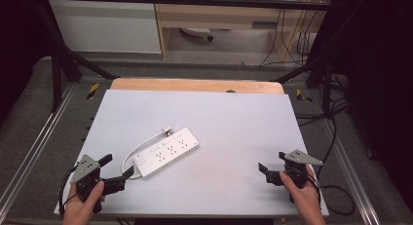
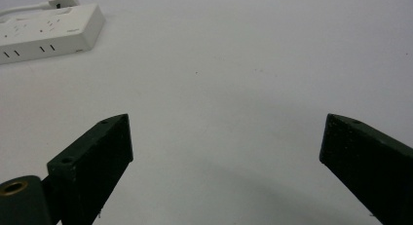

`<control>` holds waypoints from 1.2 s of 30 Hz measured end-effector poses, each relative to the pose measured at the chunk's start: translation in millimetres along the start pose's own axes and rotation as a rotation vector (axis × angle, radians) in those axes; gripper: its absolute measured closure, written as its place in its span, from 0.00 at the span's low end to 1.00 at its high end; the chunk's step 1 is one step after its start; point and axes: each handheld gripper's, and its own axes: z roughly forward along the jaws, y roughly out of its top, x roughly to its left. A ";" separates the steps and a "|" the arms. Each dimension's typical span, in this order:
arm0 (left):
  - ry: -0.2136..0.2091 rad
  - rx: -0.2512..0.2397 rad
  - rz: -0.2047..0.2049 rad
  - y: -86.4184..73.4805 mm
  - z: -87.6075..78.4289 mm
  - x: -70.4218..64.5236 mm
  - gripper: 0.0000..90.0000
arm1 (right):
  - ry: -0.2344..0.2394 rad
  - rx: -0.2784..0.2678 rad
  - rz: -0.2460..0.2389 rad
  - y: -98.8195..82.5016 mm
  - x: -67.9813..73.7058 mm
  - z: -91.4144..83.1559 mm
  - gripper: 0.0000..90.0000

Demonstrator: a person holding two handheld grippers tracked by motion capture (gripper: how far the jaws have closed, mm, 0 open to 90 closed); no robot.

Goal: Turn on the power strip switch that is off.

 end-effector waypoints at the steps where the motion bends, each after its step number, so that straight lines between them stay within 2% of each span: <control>1: 0.000 0.000 0.000 0.0 0.0 0.0 0.08 | -0.001 -0.002 -0.002 -0.1 0.0 0.1 0.06; 3: -0.024 -0.021 -0.031 2.5 -2.0 -0.4 0.08 | -0.002 -0.005 0.007 0.3 0.5 -0.7 0.06; 7: -0.029 -0.036 -0.020 4.6 -2.8 -2.3 0.08 | -0.003 -0.012 0.007 1.0 1.7 -1.5 0.06; 14: -0.023 -0.017 0.014 5.7 -0.3 -5.2 0.07 | -0.005 -0.026 0.009 2.9 2.4 -2.0 0.05; 36: -0.015 -0.041 0.003 14.9 10.7 -10.2 0.07 | 0.016 -0.061 0.021 6.8 5.2 -6.6 0.05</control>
